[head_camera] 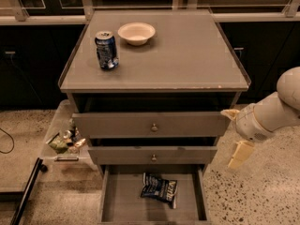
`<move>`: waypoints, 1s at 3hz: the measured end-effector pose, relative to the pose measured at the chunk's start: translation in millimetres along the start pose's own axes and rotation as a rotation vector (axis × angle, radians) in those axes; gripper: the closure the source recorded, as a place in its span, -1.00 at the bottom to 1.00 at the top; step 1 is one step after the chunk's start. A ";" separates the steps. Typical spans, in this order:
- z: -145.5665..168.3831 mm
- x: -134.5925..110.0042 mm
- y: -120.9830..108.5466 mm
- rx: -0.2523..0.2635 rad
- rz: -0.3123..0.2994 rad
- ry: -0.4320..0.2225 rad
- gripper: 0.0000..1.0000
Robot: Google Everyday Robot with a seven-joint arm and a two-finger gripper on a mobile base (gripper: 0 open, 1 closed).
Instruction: Pick blue chip bag from bottom drawer and place on counter
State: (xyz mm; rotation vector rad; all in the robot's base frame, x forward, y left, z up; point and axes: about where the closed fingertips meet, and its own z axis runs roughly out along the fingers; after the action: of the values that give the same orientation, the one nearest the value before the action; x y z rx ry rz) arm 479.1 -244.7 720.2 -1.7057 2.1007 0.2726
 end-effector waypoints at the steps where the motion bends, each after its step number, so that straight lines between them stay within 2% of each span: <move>1: 0.1 0.0 0.0 0.000 0.000 0.000 -1.00; 2: 31.1 5.9 8.9 -0.043 0.058 -0.048 -1.00; 3: 86.4 13.1 24.2 -0.097 0.093 -0.120 -1.00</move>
Offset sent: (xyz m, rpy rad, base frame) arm -0.0073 0.0207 -0.0756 0.1625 0.1223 -0.0765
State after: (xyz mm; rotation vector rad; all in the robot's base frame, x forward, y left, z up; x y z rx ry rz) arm 470.6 -215.7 634.7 -1.6045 2.1119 0.5001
